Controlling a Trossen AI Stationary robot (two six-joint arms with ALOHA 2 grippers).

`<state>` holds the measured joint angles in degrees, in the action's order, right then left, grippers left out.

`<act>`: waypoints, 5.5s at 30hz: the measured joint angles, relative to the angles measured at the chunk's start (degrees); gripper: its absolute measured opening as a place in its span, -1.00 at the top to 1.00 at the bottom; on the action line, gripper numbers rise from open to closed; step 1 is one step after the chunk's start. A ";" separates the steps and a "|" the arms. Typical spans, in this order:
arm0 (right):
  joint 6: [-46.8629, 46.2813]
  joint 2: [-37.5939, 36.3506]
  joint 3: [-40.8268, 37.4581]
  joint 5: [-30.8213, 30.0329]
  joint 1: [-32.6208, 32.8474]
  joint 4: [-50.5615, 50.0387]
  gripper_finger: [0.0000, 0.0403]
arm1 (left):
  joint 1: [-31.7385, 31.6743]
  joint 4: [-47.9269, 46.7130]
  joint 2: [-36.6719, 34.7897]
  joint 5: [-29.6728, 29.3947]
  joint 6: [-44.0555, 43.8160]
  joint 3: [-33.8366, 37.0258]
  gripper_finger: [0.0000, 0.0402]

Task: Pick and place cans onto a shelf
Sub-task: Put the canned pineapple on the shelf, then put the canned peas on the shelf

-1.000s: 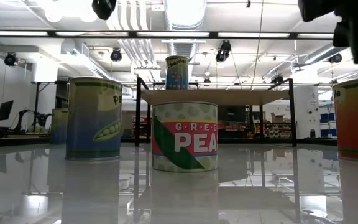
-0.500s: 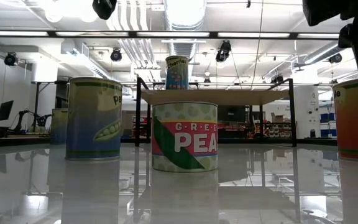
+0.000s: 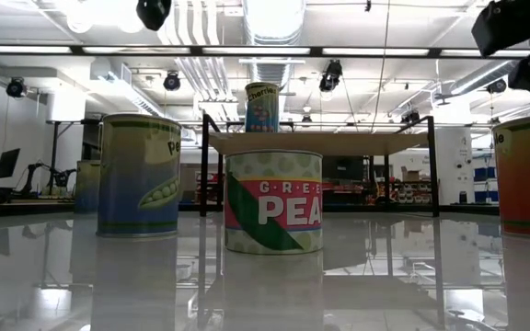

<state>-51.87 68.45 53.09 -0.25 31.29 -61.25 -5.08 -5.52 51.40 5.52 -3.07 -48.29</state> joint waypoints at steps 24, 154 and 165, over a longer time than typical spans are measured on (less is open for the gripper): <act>0.43 4.85 -1.11 -7.95 -0.04 6.78 -0.62 | 0.00 1.32 0.02 -0.55 0.00 0.00 1.00; 40.77 20.15 54.67 -13.87 -18.53 -5.92 -0.78 | 13.56 -14.93 6.49 -0.38 -21.51 -0.69 1.00; 45.13 15.88 30.98 -9.31 -14.16 16.82 -0.56 | 24.64 -19.84 12.98 -4.80 -30.62 -0.79 1.00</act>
<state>-6.74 84.32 84.07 -9.57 17.12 -44.43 19.56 -25.36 64.37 0.72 -33.69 -49.08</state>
